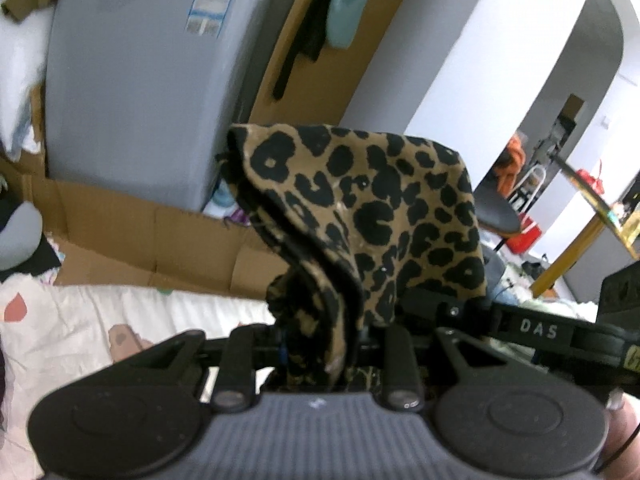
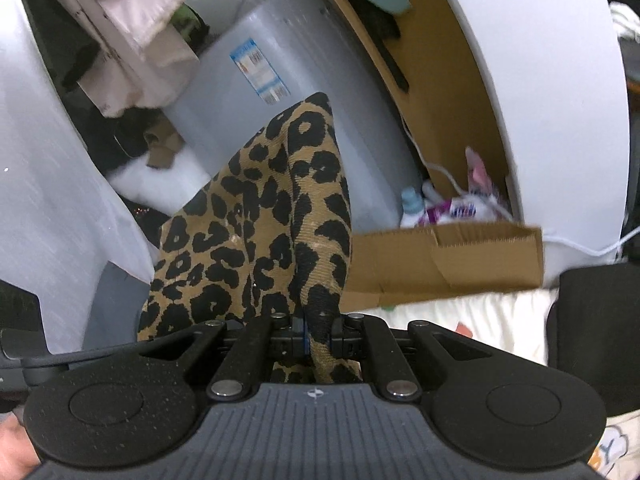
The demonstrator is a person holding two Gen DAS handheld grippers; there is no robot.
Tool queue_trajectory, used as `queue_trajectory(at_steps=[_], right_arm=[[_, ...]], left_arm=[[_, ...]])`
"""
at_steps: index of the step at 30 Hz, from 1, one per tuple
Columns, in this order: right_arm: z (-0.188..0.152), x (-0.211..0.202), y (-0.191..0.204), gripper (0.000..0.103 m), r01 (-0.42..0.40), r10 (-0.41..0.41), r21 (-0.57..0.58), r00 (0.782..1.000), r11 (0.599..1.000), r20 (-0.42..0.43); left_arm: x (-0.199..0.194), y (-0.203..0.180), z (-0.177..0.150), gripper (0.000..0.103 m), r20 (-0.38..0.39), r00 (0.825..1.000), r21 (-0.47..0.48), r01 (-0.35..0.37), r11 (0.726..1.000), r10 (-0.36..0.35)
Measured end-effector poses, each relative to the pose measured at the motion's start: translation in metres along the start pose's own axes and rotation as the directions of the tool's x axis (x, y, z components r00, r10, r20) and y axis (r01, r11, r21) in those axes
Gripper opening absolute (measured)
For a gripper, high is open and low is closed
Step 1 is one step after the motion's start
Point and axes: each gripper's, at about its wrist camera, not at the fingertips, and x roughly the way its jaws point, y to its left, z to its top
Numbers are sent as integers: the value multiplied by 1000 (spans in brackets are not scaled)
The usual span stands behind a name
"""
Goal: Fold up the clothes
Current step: 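Lift the folded skirt off the sheet with both tools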
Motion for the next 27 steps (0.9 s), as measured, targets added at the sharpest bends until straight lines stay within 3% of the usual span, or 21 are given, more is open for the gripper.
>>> queue_trajectory(at_steps=[6,14,27], right_arm=[[39,-46,22,5,-7,7,-10,1000,1000,20],[73,-106,37,5,7,-4,-63,999,998,46],[82,-169,-6,5,47,-39,-97,996,994,82]], left_arm=[[-33,-35,22,27,41,999,-1,2,1000,-2],[-56,-90,26,27,78,997,25,24,999,-26],[-5,-147,12,27,77,986,29,143,989,-145]])
